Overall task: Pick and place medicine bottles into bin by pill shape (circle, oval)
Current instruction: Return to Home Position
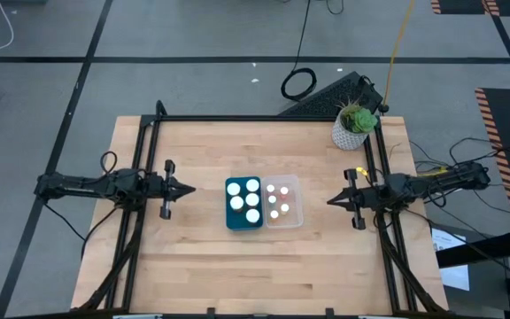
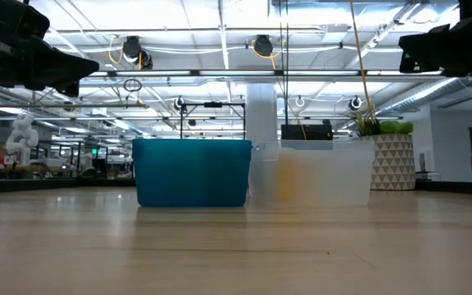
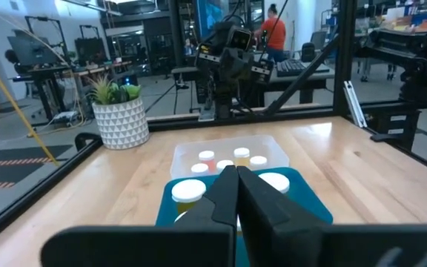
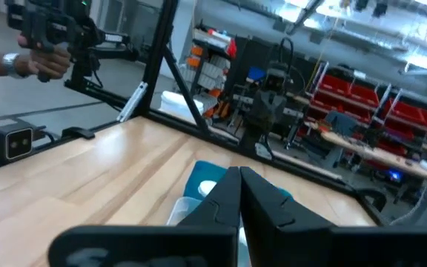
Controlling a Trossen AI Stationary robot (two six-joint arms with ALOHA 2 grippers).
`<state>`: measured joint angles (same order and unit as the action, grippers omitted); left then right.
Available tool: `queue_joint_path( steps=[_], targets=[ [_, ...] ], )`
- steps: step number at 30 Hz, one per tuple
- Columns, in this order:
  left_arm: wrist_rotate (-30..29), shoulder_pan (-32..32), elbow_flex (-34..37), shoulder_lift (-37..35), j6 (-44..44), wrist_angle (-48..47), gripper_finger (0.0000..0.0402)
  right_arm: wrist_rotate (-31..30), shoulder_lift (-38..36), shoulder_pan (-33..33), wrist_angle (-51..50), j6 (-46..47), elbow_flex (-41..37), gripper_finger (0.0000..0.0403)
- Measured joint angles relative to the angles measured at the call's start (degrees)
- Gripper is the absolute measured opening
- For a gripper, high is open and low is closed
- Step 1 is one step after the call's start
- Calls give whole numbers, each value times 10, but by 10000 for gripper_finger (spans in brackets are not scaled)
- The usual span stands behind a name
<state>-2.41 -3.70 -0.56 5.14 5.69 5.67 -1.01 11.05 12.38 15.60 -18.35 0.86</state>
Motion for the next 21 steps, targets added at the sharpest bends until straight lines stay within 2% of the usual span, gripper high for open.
queue_joint_path(
  steps=[15, 21],
  targets=[
    [-2, 0, 0, 0, 11, 5, 11, 40, -108, -12, -108, -18, 0, 0],
    [-6, 0, 0, 0, 11, 5, 8, 43, -110, -48, -124, -7, 0, 0]
  ],
)
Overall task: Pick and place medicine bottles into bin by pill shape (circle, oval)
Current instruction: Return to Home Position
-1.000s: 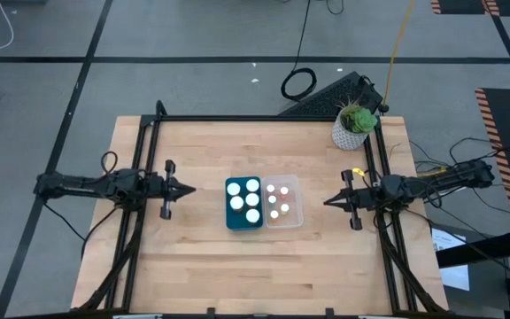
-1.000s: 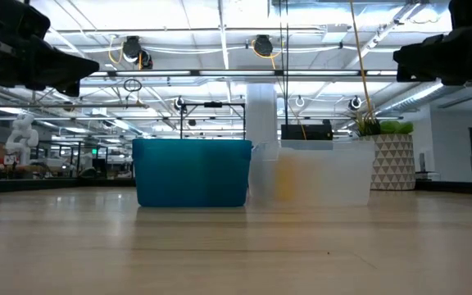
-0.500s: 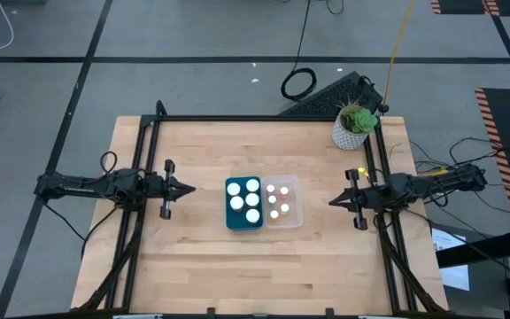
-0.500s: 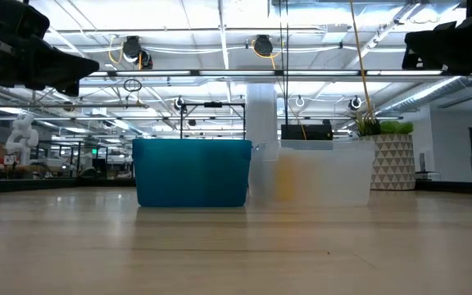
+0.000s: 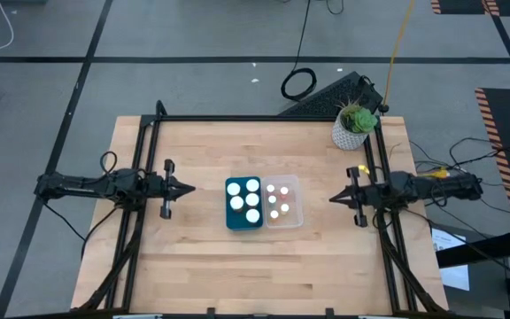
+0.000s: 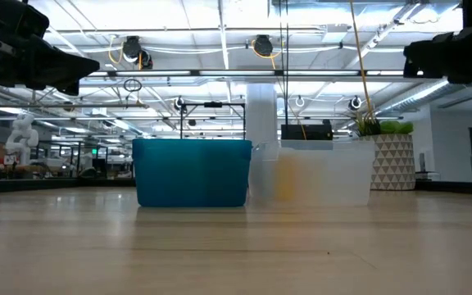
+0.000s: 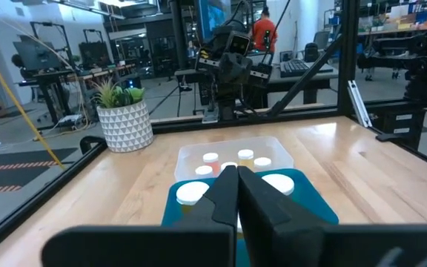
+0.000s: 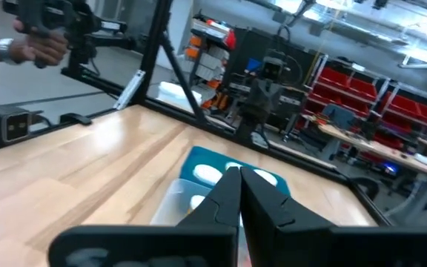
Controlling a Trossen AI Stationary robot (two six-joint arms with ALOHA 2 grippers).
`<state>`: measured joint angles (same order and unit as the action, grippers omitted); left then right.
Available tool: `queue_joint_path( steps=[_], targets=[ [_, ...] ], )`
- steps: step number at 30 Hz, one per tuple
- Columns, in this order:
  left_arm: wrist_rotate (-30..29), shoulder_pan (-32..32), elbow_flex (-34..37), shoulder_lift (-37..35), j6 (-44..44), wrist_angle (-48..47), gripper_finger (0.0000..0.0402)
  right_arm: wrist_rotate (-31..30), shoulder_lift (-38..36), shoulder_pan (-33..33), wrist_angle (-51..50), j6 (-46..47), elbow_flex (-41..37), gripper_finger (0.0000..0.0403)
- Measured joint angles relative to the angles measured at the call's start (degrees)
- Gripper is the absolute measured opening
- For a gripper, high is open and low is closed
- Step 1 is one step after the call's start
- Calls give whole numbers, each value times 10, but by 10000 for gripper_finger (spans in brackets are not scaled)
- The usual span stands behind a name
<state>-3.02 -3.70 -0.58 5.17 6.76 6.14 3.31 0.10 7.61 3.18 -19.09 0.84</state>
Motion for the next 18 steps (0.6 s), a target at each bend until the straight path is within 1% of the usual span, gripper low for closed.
queue_joint_path(
  steps=[2, 5, 8, 13, 18],
  targets=[
    [0, 0, 0, 0, 0, 1, 3, 4, 0, -12, -1, 2, 0, 0],
    [0, 0, 0, 0, 0, 0, 8, 29, 0, -31, -3, 6, 0, 0],
    [0, 0, 0, 0, 1, 0, 15, 27, 0, -44, -7, 22, 0, 0],
    [0, 0, 0, 0, 14, 0, 4, 27, 0, -56, -7, 35, 0, 0],
    [0, 0, 0, 0, 3, -3, 6, 17, 0, -58, -10, 35, 0, 0]
  ],
)
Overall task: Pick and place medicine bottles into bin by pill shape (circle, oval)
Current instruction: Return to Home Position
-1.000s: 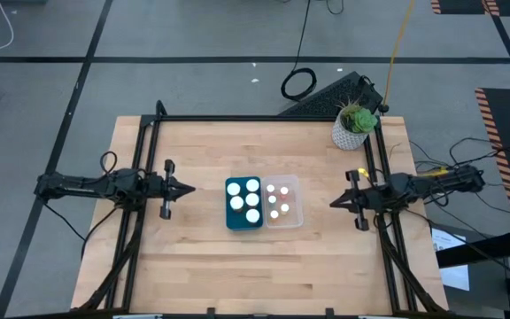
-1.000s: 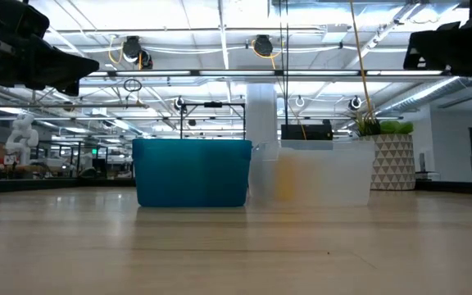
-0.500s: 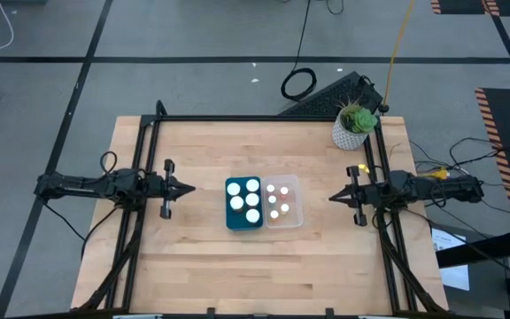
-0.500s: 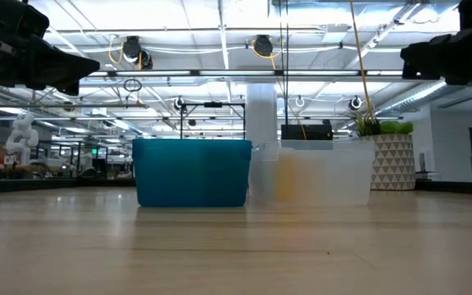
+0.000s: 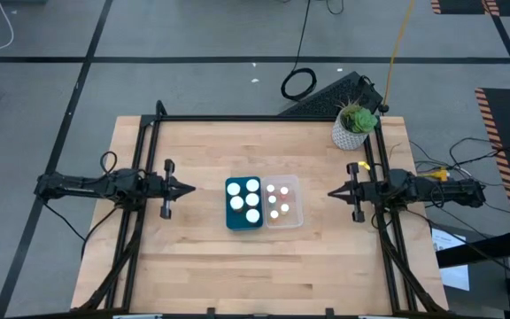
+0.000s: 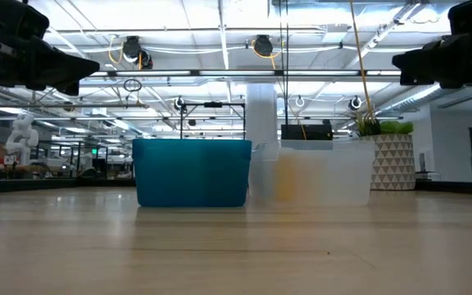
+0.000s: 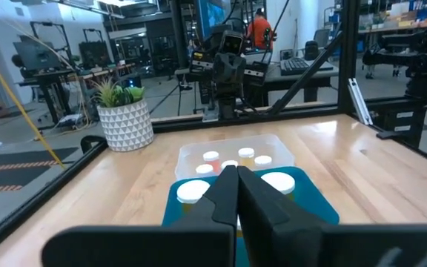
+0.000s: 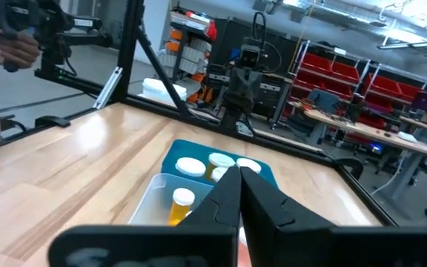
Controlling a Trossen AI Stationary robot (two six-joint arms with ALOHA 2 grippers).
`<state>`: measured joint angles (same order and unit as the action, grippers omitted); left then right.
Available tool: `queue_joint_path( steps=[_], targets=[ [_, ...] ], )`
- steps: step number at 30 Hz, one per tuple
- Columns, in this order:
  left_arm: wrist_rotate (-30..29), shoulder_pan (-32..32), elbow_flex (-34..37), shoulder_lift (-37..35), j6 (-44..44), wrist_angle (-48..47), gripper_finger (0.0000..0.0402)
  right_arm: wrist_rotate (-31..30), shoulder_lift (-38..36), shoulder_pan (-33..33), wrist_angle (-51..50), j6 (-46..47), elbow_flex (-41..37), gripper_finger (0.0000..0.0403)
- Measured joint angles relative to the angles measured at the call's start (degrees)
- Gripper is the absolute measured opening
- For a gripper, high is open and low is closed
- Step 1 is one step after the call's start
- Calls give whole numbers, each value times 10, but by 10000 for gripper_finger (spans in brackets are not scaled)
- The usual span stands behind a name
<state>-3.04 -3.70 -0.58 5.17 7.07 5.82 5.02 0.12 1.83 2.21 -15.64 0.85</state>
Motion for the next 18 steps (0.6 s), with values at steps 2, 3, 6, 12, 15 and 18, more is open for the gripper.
queue_joint_path(
  steps=[2, 3, 6, 12, 15, 18],
  targets=[
    [1, 0, 0, 0, -7, -2, 3, -5, 0, 0, -1, 0, 0, 0],
    [3, 0, 0, 0, -8, -5, 3, -5, 0, 0, -1, 0, 0, 0],
    [6, 0, 0, 0, -12, -18, 4, -5, 0, 0, -1, 0, 0, 0],
    [21, 0, 0, 0, -11, -31, 5, -5, 0, 0, -1, 0, 0, 0],
    [22, 0, 0, 0, -16, -27, 8, -5, 0, 0, -1, 0, 0, 0],
    [18, 0, 0, 0, -18, -27, 9, -5, 0, 0, -1, 0, 0, 0]
  ],
)
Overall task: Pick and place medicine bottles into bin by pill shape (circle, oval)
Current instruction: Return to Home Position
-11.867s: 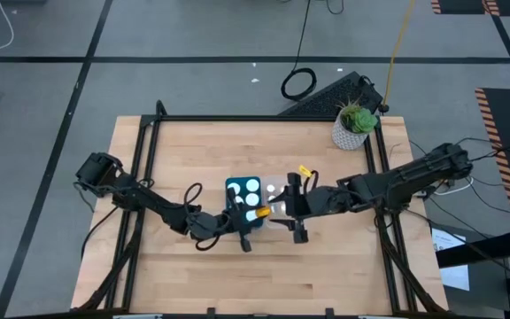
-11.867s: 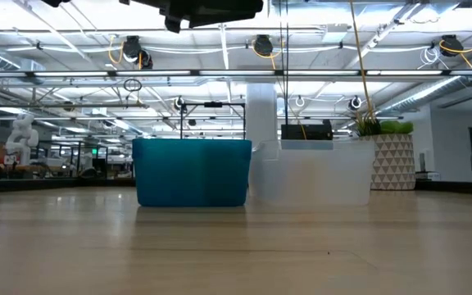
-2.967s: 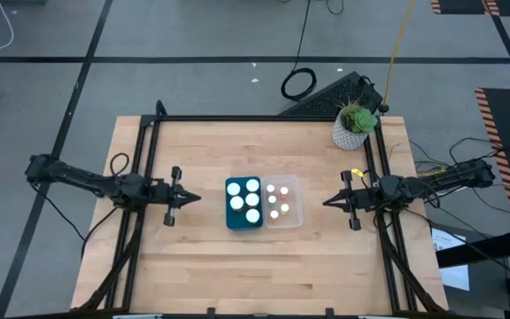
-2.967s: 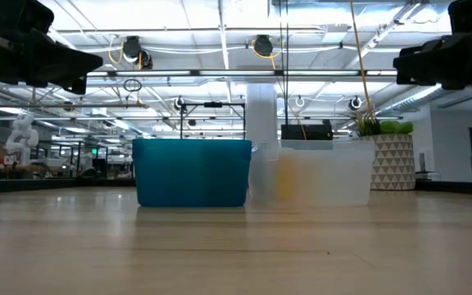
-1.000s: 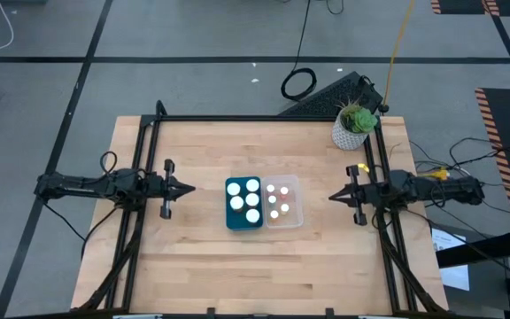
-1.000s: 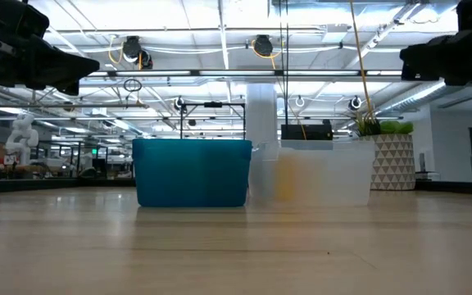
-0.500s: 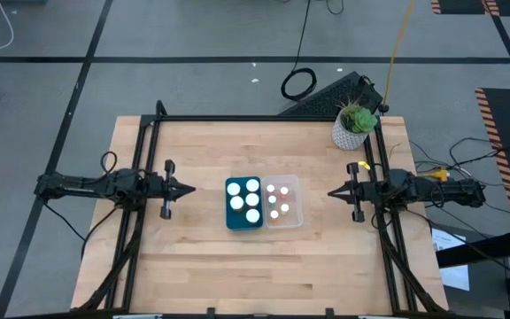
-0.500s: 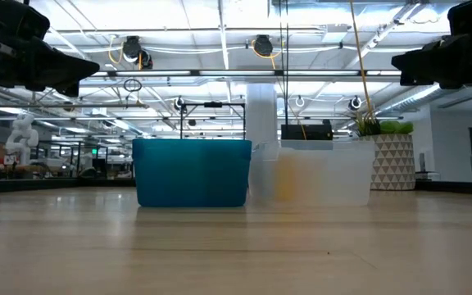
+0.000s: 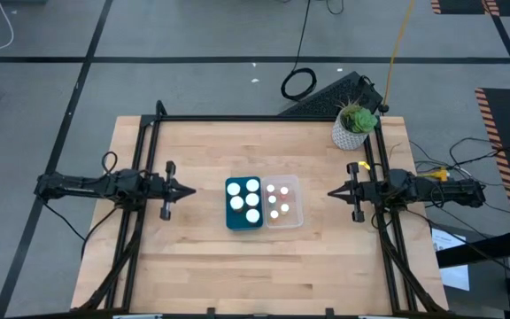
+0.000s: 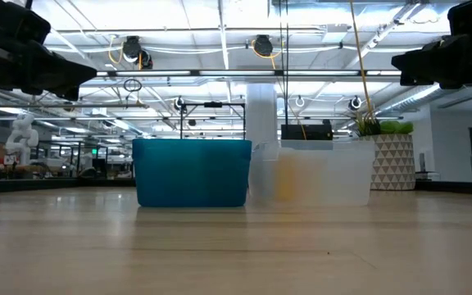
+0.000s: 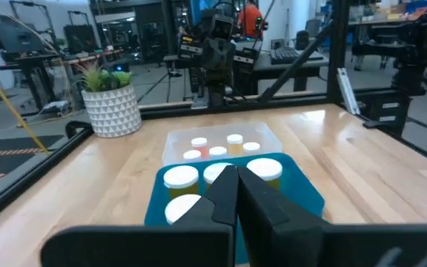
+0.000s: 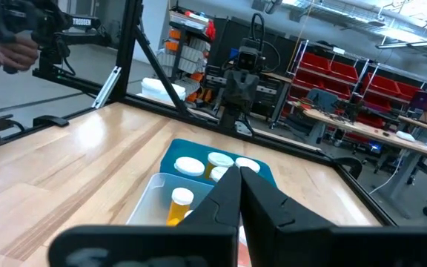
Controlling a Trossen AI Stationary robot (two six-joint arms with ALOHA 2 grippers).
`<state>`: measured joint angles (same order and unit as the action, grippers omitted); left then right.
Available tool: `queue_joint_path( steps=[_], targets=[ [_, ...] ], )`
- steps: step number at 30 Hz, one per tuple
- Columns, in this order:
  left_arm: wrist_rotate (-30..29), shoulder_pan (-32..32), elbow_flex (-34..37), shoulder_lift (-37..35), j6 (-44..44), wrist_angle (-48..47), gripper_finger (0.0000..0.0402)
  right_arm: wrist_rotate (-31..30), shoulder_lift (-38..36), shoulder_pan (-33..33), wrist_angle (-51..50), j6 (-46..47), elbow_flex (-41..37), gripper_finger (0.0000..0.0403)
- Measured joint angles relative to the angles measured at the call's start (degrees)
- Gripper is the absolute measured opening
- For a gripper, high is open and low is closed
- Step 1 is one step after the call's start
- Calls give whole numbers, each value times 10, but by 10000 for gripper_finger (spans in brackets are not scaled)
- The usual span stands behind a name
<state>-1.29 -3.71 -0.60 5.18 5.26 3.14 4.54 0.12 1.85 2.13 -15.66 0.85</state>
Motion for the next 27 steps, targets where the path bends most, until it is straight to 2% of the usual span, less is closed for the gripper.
queue_joint_path(
  steps=[6, 27],
  targets=[
    [-30, 0, 0, 0, 5, 0, 9, 0, 0, 0, 0, 0, 0, 0],
    [-32, 0, 0, 0, 3, 0, 10, 0, 0, 0, 0, 0, 0, 0]
  ],
)
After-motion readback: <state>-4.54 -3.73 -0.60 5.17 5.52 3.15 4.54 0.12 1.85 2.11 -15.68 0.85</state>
